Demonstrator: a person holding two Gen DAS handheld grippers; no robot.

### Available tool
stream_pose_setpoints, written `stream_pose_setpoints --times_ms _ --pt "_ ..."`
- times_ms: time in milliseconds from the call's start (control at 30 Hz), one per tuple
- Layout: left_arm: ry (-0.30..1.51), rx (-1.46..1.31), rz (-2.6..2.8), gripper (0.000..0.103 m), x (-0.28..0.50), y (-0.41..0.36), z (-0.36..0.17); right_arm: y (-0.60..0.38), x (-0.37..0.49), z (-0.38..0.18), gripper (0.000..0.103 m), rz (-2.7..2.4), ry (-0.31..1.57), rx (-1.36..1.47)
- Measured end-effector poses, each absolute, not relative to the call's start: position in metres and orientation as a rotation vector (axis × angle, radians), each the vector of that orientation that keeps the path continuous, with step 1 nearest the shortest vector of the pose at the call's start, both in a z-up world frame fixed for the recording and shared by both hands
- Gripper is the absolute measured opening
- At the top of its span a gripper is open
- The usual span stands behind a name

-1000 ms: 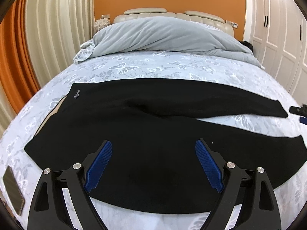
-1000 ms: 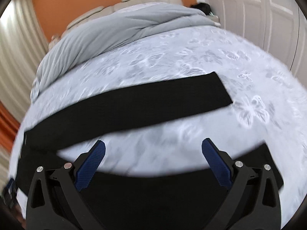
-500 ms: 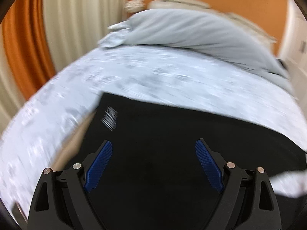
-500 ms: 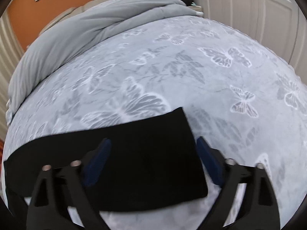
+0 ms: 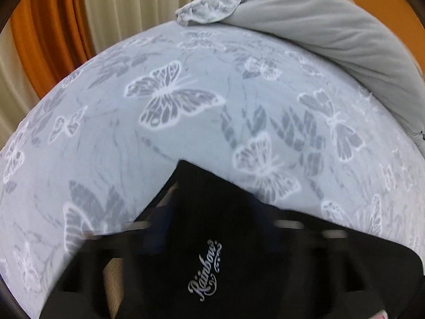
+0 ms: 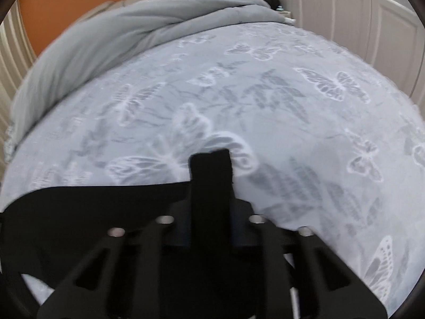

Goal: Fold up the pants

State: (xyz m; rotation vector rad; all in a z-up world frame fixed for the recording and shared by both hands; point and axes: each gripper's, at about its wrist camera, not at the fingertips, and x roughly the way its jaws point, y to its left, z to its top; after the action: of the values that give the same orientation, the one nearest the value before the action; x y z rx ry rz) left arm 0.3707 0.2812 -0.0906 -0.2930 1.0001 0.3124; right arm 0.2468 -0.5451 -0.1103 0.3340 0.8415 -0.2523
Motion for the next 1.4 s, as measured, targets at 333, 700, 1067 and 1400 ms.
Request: stream_pose_setpoints --times_ms 333,700,1067,1400 --pt "0.796 -0.397 0.069 0.008 0.262 0.293 0.024 -0.505 0.143 0.003 0.015 -0.1 0.615 0.23" --pt "0.932 -0.269 0.037 0.017 0.072 0.31 0.009 -0.508 -0.015 -0.033 0.024 -0.113 0.75 0.189" --pt "0.994 -0.479 0.149 0.087 0.04 0.31 -0.024 -0.501 -0.087 -0.029 0.067 -0.232 0.689 0.314" --pt "1.125 -0.901 0.121 0.018 0.048 0.324 -0.09 -0.474 -0.103 -0.034 0.079 -0.039 0.719 0.617"
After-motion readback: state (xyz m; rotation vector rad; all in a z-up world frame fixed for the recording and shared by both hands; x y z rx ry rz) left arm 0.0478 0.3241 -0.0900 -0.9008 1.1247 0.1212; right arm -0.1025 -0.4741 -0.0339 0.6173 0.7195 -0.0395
